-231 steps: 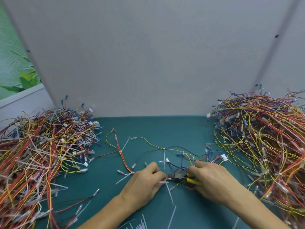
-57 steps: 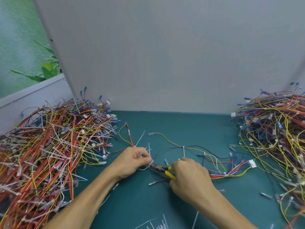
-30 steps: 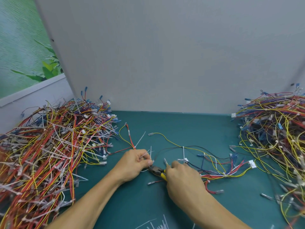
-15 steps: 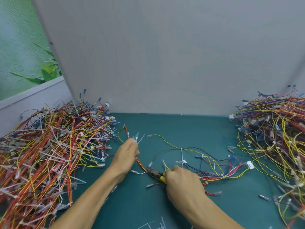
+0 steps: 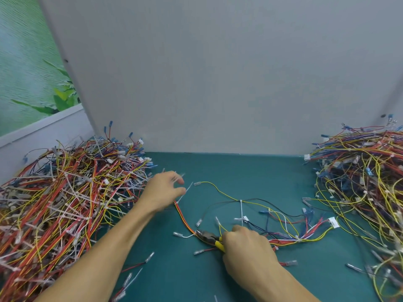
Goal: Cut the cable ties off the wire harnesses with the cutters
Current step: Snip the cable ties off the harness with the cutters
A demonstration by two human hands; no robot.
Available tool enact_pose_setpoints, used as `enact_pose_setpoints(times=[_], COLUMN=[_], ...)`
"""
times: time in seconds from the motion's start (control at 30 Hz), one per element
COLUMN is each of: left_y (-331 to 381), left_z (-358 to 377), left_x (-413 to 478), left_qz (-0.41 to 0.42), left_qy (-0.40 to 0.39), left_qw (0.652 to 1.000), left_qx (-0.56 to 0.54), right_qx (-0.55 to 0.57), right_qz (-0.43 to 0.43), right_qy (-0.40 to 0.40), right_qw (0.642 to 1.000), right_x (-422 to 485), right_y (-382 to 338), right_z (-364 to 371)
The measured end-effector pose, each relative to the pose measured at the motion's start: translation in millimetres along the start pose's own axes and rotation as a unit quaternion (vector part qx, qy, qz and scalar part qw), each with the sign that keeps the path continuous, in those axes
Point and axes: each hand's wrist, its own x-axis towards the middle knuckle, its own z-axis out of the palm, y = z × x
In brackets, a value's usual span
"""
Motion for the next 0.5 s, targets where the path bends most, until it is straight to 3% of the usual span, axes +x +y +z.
enact_pose_setpoints(times=[0.07, 0.17, 0.3, 0.5], left_y=[-4.3, -12.8, -31.2, -43.2], left_z=[1.6, 2.1, 10.5, 13.6], left_x=[7.7, 12.0, 12.3, 14.7], left_qz=[0.025, 0.031, -0.012, -0.032], left_qy=[-0.052, -0.079, -0.076, -0.085], left_qw=[0.993, 0.989, 0.996, 0.986], left_qx=[0.1, 0.118, -0.032, -0.142], right_qx=[0.003, 0.007, 0.023, 0.072], right_qz=[0.002, 0.007, 0.025, 0.051], right_qy=[-0.013, -0.019, 0.001, 0.019], right_qw=[1.0, 1.0, 0.999, 0.996], right_x=[0.2, 0.2, 14.8, 59.0], right_y=[-0.2, -0.4, -5.0, -20.7], right_z=[-5.0, -18.0, -32.6, -35.6])
